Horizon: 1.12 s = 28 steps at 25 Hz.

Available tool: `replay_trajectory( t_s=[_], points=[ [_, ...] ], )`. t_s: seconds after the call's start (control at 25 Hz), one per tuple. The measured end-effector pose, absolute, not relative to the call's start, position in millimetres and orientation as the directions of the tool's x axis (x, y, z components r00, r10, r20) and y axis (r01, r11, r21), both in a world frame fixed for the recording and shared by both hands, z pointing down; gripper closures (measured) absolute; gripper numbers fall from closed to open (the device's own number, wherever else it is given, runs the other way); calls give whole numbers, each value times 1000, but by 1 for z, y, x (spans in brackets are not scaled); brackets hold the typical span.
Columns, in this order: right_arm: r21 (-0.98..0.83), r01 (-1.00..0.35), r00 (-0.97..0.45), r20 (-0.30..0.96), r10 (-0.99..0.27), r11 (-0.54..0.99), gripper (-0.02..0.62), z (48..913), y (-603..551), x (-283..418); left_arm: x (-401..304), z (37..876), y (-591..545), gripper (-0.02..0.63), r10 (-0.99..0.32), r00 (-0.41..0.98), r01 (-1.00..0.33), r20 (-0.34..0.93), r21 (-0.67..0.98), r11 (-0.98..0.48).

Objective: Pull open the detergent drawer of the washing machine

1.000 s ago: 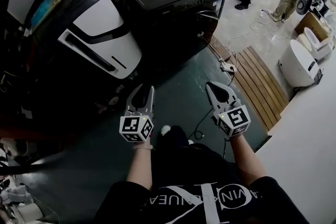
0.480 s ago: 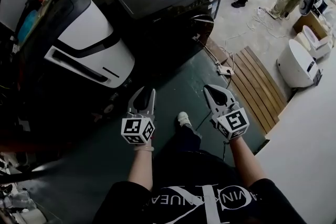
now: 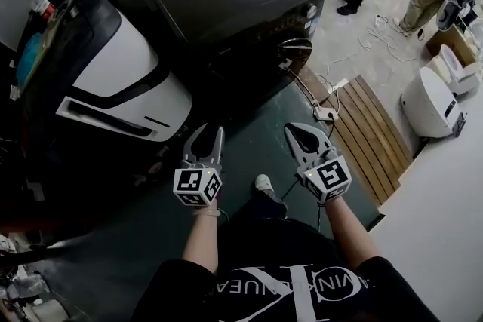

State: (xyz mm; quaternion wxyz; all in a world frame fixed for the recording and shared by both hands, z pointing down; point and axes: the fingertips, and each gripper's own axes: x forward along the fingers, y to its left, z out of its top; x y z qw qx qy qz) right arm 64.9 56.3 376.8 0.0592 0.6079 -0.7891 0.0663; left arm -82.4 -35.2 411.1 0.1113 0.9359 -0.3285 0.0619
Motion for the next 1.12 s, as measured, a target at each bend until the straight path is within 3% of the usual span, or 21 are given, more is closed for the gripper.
replay_trajectory(
  t_s=[0.56, 1.12],
  points=[
    [-34, -935, -353, 194, -915, 354, 583, 396, -40, 70, -67, 426, -120, 509, -618, 760, -650, 200, 207, -731],
    [-29, -899, -432, 231, -872, 437, 583, 405, -70, 78, -59, 440, -116, 509, -635, 742, -670, 215, 274, -690]
  ],
)
